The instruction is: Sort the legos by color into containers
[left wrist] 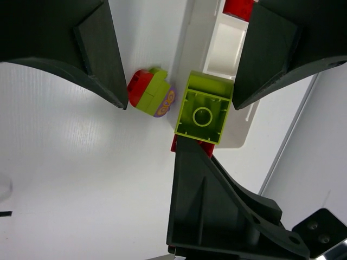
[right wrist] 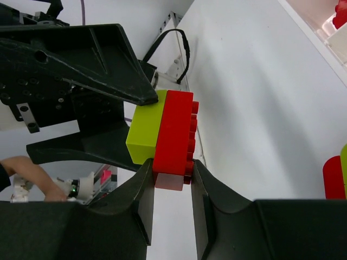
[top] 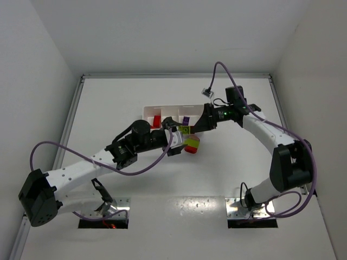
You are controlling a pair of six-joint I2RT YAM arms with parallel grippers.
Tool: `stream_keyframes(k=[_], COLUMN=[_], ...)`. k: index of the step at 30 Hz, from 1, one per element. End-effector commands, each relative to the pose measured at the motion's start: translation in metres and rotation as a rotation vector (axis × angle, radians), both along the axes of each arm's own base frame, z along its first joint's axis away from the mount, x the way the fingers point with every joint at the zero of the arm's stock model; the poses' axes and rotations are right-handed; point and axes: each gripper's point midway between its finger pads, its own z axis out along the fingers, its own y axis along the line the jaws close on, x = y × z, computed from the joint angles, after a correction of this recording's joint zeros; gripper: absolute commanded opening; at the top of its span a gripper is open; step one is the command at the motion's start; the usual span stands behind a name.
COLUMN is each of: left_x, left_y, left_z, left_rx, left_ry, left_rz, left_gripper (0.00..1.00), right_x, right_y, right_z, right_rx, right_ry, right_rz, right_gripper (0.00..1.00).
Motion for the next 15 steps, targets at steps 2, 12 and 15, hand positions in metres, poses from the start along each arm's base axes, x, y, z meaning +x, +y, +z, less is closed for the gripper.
stream_keyframes(k=[2,12,15], left_x=[0.002,0.000,-0.003], left_y=[-0.002,-0.005,-0.008], left_z=[0.014,0.021,0.017], left_rx=[-0.023,-0.020,-0.013], left_ry=[-0.075,-0.137,-0.136], left_rz=[-0.003,-0.036,-0.068], left_gripper=[0.80,0.62,0.57], right_x=[-0.005,-0.014,-0.015], right_y=[-0.001,0.003,0.003], right_z=[0.016,0.010,0.009], right_rx=[0.054,0.055,0.054], right_ry=[-0.031,-0.029,-0.029], right_rz=[0.028,0.058,0.060], right_gripper=[0.00,0.00,0.00])
